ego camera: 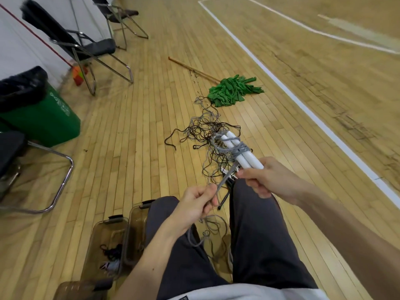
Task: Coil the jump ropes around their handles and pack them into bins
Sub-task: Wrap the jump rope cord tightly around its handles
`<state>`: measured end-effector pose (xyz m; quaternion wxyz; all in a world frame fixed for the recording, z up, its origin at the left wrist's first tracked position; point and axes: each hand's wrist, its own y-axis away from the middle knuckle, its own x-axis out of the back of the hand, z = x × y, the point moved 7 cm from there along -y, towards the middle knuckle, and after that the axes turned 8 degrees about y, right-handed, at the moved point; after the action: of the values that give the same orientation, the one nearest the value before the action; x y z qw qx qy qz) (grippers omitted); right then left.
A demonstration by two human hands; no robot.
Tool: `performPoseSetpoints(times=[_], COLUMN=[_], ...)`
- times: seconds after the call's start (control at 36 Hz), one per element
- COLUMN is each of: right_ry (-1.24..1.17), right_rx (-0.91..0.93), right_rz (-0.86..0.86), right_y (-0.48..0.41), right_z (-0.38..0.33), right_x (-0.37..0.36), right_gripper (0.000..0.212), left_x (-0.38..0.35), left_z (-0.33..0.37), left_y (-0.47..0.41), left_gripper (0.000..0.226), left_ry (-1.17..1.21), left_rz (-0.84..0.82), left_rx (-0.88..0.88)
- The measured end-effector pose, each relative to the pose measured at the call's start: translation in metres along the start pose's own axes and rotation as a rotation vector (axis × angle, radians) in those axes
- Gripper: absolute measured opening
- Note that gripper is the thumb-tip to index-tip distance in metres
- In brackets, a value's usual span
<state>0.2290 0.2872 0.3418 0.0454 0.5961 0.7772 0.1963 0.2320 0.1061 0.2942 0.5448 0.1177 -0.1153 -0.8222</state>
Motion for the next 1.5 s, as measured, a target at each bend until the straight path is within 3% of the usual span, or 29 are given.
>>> performPoseSetpoints(times=[0.25,0.39,0.61,0.72,0.86,1.0,1.14,1.28,1.39,1.5], right_ry=[-0.004,0.068,0.257,0.410,0.642,0.848,0.985,1.230,1.334,1.363], right_rx=[-0.042,0.005,0.106,0.163,0.209,0.268,0.366,0.343,0.392,0.471], right_rz=[0.102,0.166,0.172,0.158,0.110,0.135,0.168,0.169,0.143,0.068], right_y=[-0.019,-0.015,0.025,0.056,0.100,0.149,0.193,0.225,0.257,0.278], right_z=[0.018,0.010,-0.024,-0.053,-0.101,-0.158,-0.217,-0.259,-0.285,-0.300], right_x=[0.005,0.001,-0.014,-0.025,-0.037,-0.044,-0.054,-0.067,-0.086,-0.104], right_gripper=[0.016,0.017,0.021,0.026,0.029,0.031,0.026,0.024,0.024,0.022], left_x=[-0.004,-0.011,-0.027,-0.044,-0.058,-0.066,-0.068,-0.068,-0.068,-0.064], left_z=[0.025,0.055,0.130,0.168,0.216,0.267,0.318,0.357,0.382,0.392], left_y=[0.028,0.047,0.104,0.146,0.201,0.251,0.292,0.303,0.314,0.322], left_gripper=[0.036,0.029,0.032,0.028,0.023,0.023,0.025,0.030,0.027,0.019], left_ry=[-0.246,-0.693,-1.195,-1.359,-1.533,-1.571,-1.657,-1.637,-1.494,-1.251], left_rz=[0.004,0.019,0.142,0.118,0.170,0.271,0.368,0.380,0.370,0.215], left_rx=[-0.107,-0.226,-0.610,-0.891,-1.083,-1.180,-1.170,-1.102,-1.057,-0.999])
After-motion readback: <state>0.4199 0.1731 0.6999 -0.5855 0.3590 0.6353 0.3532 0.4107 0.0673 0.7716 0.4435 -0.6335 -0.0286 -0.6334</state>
